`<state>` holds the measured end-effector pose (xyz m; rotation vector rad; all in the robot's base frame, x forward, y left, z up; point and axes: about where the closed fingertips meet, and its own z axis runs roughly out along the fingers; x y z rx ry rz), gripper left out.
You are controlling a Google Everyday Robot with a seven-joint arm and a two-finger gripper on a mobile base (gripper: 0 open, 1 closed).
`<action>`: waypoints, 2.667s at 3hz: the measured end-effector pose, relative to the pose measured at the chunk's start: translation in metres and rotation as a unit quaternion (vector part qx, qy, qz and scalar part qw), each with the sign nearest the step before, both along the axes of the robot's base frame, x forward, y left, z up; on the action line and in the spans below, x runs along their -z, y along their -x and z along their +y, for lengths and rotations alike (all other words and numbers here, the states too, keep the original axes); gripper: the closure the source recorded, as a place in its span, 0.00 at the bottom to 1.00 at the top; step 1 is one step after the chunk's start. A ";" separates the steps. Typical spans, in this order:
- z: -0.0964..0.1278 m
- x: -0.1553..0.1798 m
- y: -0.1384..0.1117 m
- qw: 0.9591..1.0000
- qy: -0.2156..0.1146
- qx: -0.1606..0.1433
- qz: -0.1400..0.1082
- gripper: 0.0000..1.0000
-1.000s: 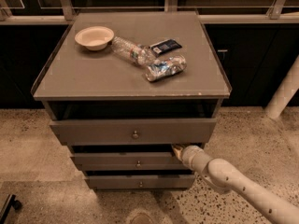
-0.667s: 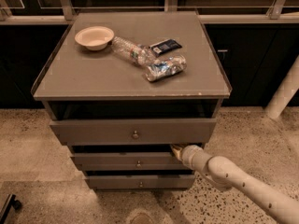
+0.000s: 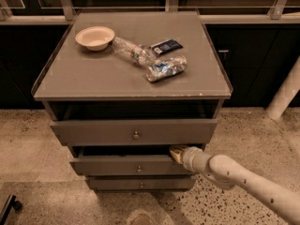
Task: Open middle drawer
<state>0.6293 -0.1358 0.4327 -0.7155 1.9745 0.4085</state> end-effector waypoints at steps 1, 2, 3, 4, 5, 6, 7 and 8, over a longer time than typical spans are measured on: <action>0.009 0.007 0.016 0.999 -0.004 -0.019 0.035 1.00; 0.009 0.002 0.016 0.999 -0.004 -0.019 0.035 1.00; 0.005 0.007 0.028 0.998 -0.002 -0.027 0.050 1.00; 0.005 0.004 0.028 0.998 -0.002 -0.027 0.050 1.00; 0.003 0.007 0.039 0.997 -0.002 -0.036 0.063 1.00; -0.019 0.011 0.069 0.995 0.007 -0.043 0.090 1.00; -0.023 0.010 0.094 0.991 0.006 -0.071 0.116 1.00; -0.022 0.010 0.095 0.991 0.006 -0.072 0.116 1.00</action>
Offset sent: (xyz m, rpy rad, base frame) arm -0.1189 -0.0373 -0.0716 -0.0426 0.3644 0.1408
